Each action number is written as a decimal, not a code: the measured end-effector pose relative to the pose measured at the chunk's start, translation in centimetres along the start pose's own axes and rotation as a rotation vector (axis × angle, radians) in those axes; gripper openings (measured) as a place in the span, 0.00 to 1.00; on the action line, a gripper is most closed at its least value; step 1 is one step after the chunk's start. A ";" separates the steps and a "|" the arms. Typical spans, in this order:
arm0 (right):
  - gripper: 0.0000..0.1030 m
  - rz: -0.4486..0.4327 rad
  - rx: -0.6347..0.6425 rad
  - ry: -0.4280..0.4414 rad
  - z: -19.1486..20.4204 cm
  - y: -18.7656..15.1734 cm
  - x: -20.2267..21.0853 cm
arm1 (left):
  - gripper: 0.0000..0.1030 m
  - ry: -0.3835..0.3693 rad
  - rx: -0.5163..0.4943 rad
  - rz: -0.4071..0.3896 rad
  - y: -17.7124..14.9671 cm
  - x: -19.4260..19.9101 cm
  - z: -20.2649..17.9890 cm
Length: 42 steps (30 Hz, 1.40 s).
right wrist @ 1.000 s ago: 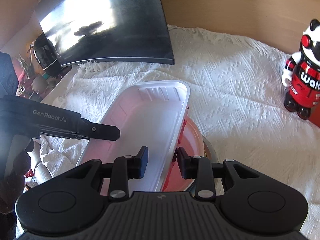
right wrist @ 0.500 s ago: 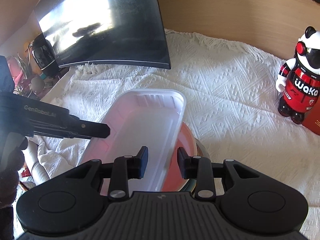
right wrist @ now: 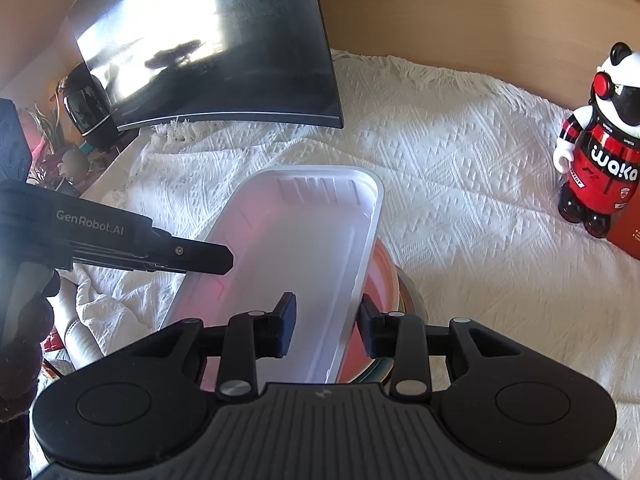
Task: Organize plates and bowls
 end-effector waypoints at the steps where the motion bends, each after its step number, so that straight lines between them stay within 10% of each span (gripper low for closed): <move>1: 0.33 -0.001 -0.006 -0.003 -0.1 -0.1 0.0 | 0.20 -0.004 -0.002 0.004 0.0 -0.1 0.0; 13: 0.33 -0.075 -0.104 -0.105 -0.6 -1.1 0.9 | 0.21 -0.091 -0.063 0.029 0.9 0.0 0.8; 23: 0.40 -0.246 -0.076 -0.176 -0.8 -0.3 4.2 | 0.21 -0.041 -0.095 -0.152 0.4 4.2 1.2; 42: 0.51 -0.170 -0.053 -0.151 2.7 -14.4 8.9 | 0.15 0.147 -0.242 -0.234 -18.0 6.5 -3.3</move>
Point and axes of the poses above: each gripper's, at about its wrist camera, not at the fingertips, and x roughly against the way its jaws point, z to its left, y to its top, the point moved 9 cm from there along -x, roughly the way its jaws point, and after that the axes turned 2 degrees about z, right-handed, at the moved point
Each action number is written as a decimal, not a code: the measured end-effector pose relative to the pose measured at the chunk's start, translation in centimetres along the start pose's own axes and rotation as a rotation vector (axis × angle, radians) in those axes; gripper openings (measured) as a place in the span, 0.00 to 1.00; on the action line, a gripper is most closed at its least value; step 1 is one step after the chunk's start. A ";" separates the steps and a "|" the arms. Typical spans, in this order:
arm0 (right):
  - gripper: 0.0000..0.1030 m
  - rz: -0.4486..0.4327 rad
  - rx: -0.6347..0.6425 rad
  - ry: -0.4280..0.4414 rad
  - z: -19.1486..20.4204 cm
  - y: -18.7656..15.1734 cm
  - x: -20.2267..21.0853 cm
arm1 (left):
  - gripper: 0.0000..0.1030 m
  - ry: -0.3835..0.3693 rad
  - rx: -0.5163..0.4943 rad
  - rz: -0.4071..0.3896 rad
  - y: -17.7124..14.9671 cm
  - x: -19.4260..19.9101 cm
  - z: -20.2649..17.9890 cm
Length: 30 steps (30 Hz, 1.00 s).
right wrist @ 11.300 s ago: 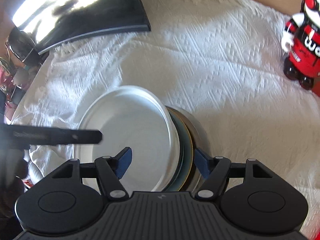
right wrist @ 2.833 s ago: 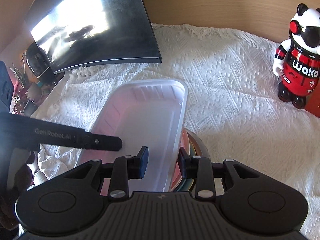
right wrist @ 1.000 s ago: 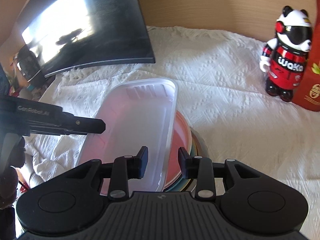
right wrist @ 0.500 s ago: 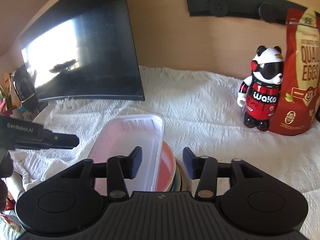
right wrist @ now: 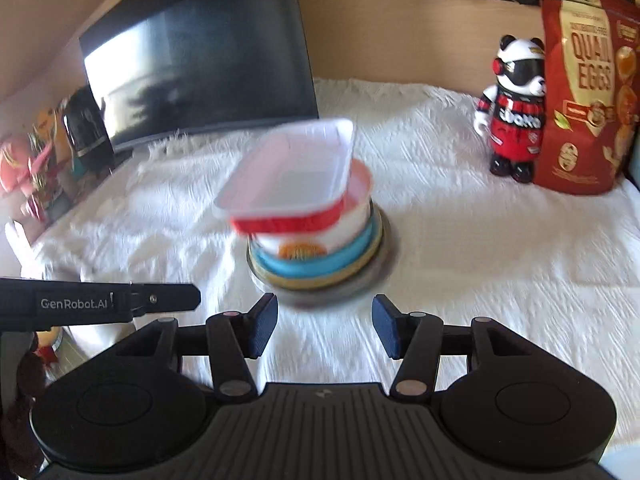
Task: Organize plates and bowls
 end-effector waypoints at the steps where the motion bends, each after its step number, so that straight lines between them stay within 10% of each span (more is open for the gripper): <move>1: 0.51 0.010 -0.003 -0.015 -0.1 -0.7 0.3 | 0.16 0.010 -0.018 -0.008 -0.5 0.3 -0.4; 30: 0.61 0.029 -0.009 -0.022 0.4 -3.9 4.0 | 0.16 0.133 -0.073 -0.034 -4.2 3.5 -4.0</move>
Point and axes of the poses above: each gripper's, at about its wrist camera, not at the fingertips, and x roughly against the way its jaws point, z to its left, y to its top, the point moved 9 cm from there along -x, roughly the way its jaws point, and after that the axes turned 2 degrees about z, right-handed, at the moved point
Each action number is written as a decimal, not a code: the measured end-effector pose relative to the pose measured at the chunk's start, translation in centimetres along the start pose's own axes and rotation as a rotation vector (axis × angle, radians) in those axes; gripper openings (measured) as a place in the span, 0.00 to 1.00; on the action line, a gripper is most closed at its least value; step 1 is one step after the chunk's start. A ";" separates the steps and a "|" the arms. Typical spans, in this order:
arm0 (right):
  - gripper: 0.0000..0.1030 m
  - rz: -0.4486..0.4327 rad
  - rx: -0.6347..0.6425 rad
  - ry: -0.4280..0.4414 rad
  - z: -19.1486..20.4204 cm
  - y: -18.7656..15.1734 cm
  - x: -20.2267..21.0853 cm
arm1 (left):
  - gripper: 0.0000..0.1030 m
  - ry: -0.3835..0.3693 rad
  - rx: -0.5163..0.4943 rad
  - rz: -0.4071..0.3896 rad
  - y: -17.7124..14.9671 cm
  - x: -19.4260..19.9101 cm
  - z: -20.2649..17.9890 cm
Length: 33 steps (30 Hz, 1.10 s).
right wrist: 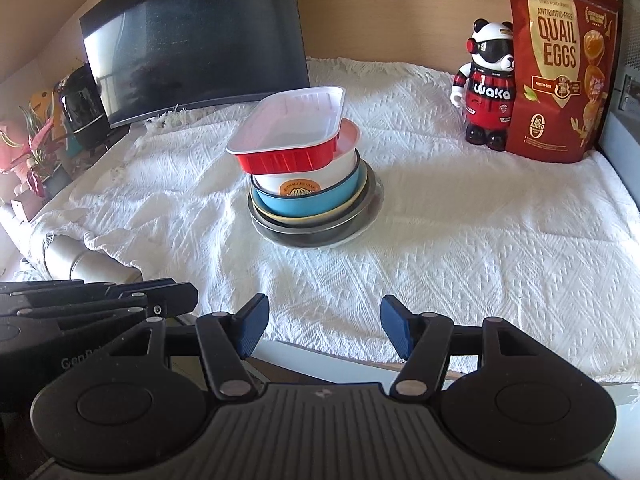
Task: Organize plates and bowls
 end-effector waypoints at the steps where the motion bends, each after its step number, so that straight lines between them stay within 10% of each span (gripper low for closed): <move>1: 0.61 0.001 -0.001 0.001 -0.1 0.0 0.0 | 0.16 0.001 0.000 0.000 0.0 0.0 0.0; 33: 0.61 0.005 -0.019 0.001 -0.6 -0.3 0.2 | 0.16 -0.008 -0.018 0.011 0.1 -0.2 -0.6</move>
Point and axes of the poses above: each gripper's, at about its wrist camera, not at the fingertips, and x roughly against the way its jaws point, z to its left, y to its top, the point moved 9 cm from there along -x, roughly the way its jaws point, and after that the axes turned 2 degrees about z, right-handed, at the moved point
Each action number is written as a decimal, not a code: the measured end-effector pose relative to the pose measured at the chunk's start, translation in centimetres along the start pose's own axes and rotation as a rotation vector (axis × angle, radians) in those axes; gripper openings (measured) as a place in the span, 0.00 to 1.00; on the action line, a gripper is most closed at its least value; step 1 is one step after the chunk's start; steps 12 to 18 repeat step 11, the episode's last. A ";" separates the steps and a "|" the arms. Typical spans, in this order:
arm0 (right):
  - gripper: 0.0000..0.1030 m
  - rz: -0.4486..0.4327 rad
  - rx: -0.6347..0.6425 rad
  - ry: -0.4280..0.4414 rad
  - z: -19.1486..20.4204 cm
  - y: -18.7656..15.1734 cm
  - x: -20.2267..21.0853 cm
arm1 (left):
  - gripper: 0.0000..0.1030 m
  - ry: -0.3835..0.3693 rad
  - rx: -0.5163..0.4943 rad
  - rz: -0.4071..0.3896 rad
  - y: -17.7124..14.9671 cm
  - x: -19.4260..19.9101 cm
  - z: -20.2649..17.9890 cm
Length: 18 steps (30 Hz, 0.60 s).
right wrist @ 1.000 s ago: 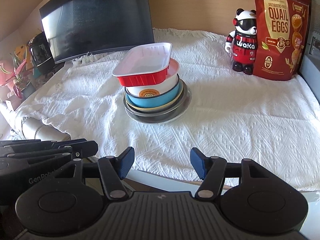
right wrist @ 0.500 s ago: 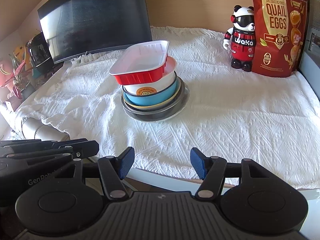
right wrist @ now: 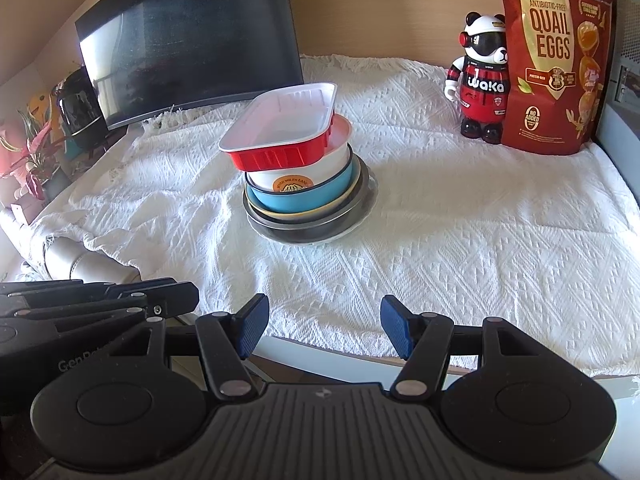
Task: Organize plates and bowls
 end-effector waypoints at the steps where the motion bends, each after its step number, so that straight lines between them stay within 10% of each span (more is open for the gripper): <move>1: 0.61 0.000 0.000 0.000 0.0 0.0 0.0 | 0.16 0.000 0.000 0.001 0.0 0.0 0.0; 18: 0.61 -0.001 -0.007 -0.007 0.2 0.3 -0.2 | 0.16 -0.009 0.014 0.012 -0.3 -0.9 0.9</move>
Point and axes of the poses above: each gripper's, at about its wrist camera, not at the fingertips, and x roughly against the way its jaws point, z to its left, y to its top, the point moved 9 cm from there along -x, roughly the way its jaws point, and after that the axes turned 2 degrees about z, right-handed, at the moved point
